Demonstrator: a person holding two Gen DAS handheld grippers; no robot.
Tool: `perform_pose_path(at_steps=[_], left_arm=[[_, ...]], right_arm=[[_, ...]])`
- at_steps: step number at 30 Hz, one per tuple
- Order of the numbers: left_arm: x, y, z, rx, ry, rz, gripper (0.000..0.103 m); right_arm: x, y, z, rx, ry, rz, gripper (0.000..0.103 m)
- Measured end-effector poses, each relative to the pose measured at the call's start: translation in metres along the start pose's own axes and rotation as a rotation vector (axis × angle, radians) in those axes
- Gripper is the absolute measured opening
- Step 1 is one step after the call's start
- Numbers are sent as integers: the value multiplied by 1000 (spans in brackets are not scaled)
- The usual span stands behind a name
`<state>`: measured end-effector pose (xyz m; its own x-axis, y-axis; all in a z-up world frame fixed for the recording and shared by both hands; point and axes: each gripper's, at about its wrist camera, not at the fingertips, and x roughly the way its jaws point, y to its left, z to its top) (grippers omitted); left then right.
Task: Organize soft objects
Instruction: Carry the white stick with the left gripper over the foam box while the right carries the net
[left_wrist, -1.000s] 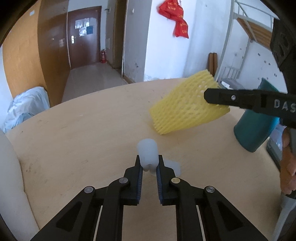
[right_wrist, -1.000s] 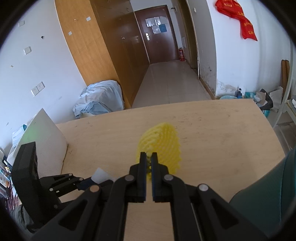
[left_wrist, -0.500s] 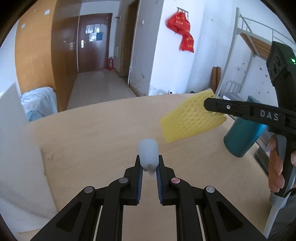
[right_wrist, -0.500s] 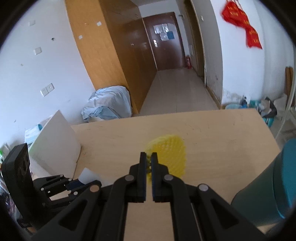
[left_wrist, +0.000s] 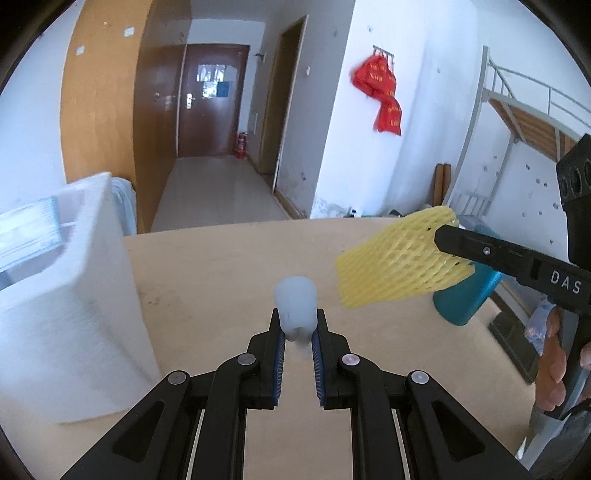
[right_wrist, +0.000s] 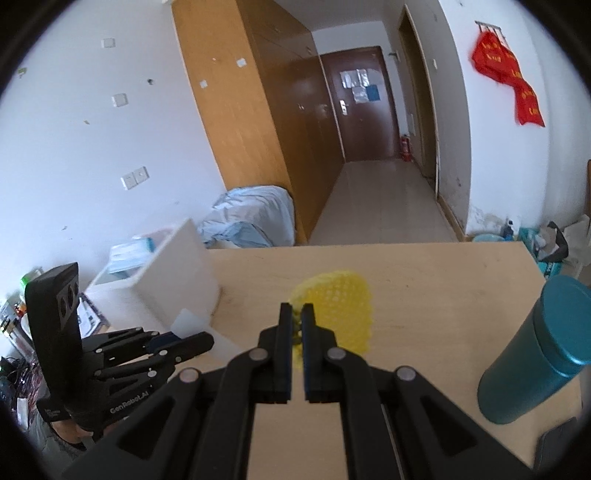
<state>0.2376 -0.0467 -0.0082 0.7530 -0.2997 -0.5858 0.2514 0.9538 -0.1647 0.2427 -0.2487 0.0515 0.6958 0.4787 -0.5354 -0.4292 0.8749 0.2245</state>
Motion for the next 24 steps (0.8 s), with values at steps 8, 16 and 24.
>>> perform_pose_path(at_steps=[8,16,24], left_arm=[[-60,0,-9,-8,-74,36,15],[-112,21,-21,-63,-128,114,15],[-144,43,-31,-105,-161,185,15]], right_arm=[[-23,47,-3,-66,-32,72,6],[-22,100,-9,-140,-35,163,6],[-17,134,-7,-176,-43,221,6]])
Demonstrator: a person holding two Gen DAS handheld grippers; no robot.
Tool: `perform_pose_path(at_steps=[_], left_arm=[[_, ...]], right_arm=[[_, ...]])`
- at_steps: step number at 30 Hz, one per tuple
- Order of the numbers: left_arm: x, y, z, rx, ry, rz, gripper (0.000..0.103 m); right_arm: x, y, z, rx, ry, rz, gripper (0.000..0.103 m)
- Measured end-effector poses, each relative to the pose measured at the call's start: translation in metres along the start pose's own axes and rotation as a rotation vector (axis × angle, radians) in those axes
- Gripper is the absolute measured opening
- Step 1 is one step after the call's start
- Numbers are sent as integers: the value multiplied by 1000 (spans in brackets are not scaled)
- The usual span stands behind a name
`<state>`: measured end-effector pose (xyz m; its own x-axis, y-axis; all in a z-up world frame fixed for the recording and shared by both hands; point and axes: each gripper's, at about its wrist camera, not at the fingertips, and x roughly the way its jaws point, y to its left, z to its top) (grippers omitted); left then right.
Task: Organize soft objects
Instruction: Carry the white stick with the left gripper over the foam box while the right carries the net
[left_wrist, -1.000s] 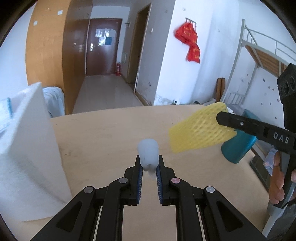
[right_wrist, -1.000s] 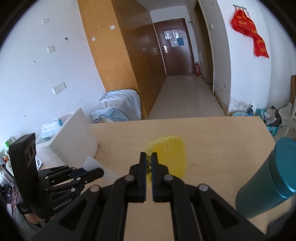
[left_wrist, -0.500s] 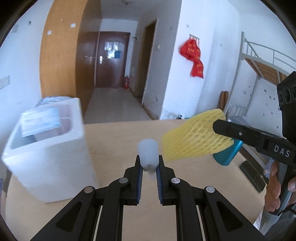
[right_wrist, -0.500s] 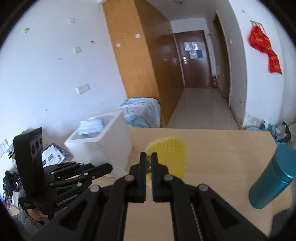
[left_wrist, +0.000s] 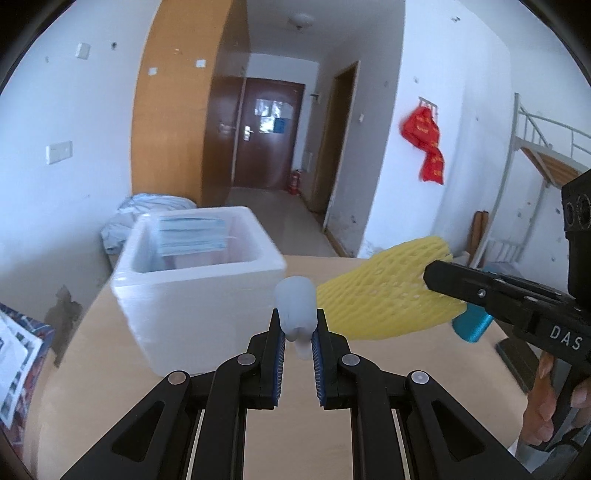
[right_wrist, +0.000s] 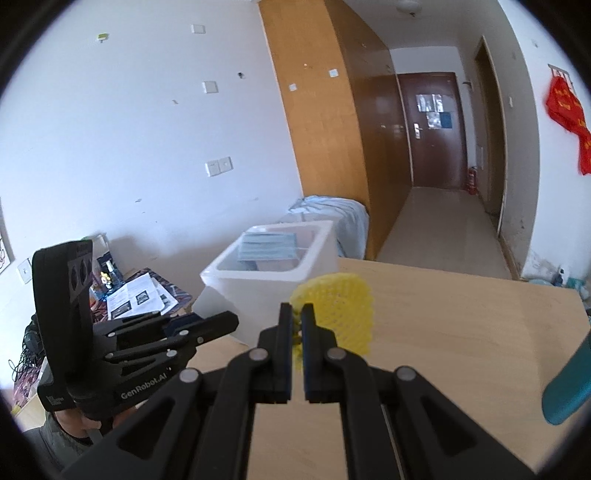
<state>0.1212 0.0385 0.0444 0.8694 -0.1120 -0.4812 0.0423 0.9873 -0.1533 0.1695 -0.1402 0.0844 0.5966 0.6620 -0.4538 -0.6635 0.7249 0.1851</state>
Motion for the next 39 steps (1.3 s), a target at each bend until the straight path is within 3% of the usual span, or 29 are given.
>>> perform_pose_path(at_steps=[10,21,39], left_arm=[[-15,20,11,-18,-37,62,15],[-5,31,39,5,-92,64,15],[83,67,67,-16,-65,59,15]], right_arm=[[7,18,15,-49,-14,33,6],[21,19,40,-70,-47,58,6],[54,-7,54,-11,-48,53,6]])
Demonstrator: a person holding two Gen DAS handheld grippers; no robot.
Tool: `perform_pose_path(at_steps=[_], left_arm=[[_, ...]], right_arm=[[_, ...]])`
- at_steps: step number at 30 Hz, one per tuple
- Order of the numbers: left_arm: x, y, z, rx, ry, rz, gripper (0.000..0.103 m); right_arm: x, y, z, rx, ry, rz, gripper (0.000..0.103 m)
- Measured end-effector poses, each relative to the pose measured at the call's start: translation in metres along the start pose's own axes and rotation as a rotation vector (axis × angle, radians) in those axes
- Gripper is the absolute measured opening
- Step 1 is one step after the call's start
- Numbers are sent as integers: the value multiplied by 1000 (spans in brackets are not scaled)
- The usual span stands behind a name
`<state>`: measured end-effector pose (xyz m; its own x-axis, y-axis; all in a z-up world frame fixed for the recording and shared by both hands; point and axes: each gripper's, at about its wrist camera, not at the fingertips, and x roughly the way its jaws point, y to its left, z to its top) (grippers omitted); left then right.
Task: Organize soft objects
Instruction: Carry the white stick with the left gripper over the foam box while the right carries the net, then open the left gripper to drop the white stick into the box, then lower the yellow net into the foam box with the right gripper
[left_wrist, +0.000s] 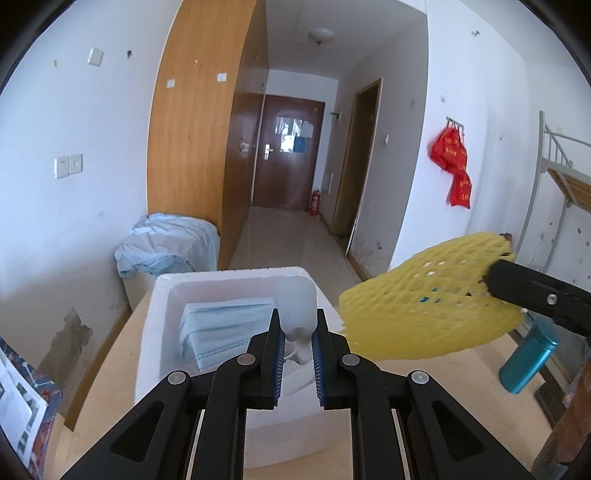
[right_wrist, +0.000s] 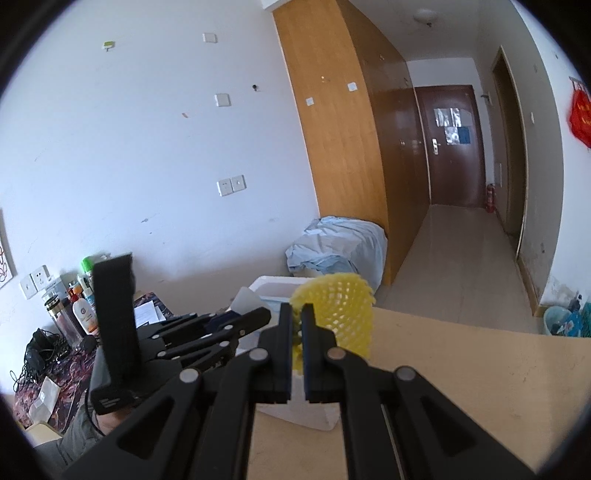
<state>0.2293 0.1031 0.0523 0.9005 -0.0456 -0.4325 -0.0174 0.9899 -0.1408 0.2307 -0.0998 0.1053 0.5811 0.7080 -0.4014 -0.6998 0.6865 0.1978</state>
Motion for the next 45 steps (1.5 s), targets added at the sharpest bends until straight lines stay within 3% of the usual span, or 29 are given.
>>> perform_pose_path(at_steps=[23,26,28,30,32,37,41,45], left_arm=[[53,0,-3,-64,197,89,15],[58,1,-5,-71,209,94,22],[59,1,-5,-72,215,113,32],[57,1,-4,-61,202,127,52],[52,2,-3,-66,182,133,59],[41,3,-2,-67,148,152,63],[30,5,-2,-58,114,166,80],[15,7,-8,-79,89,168,81]], right_arm=[[-3,-4,7,18,-16,5,6],[-1,-4,6,16,-10,4,6],[1,-4,6,18,-7,4,6],[1,-5,5,20,-7,3,6],[1,-5,6,21,-6,3,6],[1,-5,6,17,-4,2,6],[0,-4,6,19,-8,2,6],[1,-3,6,16,-10,8,6]])
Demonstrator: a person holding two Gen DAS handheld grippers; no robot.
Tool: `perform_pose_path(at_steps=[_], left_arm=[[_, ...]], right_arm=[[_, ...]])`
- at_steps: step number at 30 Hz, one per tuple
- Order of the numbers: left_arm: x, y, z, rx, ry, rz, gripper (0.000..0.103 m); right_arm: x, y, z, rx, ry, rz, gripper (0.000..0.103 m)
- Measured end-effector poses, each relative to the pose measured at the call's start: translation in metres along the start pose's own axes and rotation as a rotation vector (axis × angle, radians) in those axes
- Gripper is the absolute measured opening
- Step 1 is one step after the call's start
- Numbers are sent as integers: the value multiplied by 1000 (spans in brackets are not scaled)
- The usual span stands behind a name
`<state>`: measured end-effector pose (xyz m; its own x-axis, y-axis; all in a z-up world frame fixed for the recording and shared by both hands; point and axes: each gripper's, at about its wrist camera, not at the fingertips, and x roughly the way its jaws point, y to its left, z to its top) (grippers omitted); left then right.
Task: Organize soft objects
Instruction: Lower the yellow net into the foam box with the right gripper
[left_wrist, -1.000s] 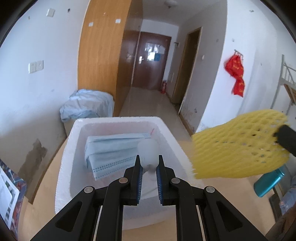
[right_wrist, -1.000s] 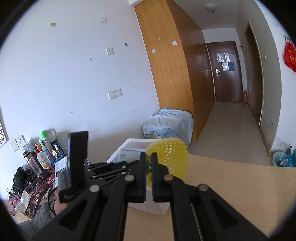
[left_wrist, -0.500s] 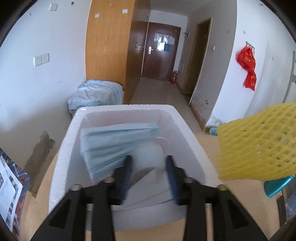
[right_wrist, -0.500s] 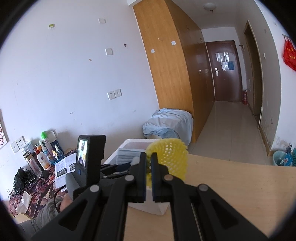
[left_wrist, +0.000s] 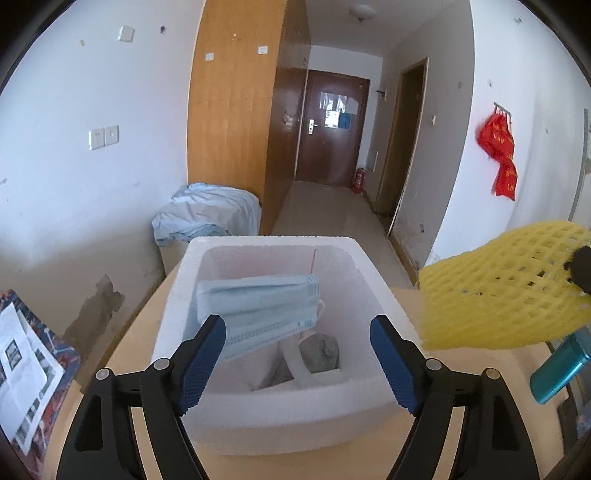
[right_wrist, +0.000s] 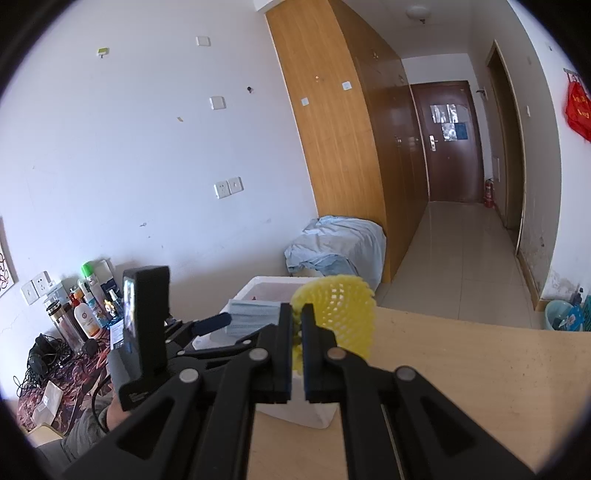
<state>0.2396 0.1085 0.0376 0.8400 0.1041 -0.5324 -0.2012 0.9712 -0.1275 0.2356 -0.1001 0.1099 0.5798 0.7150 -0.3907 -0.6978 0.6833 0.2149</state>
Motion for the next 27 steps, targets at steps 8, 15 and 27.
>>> perform_pose_path(at_steps=[8,15,27], left_arm=[[-32,13,-10,-58,-54,-27,88],[-51,32,-25,-92,-74,-8,88],[-65,52,-35,-105,-79,29,88]], right_arm=[[11,8,1,-11,16,20,6],[27,18,8,-30,14,39,6],[76,31,3,-46,93,63,6]])
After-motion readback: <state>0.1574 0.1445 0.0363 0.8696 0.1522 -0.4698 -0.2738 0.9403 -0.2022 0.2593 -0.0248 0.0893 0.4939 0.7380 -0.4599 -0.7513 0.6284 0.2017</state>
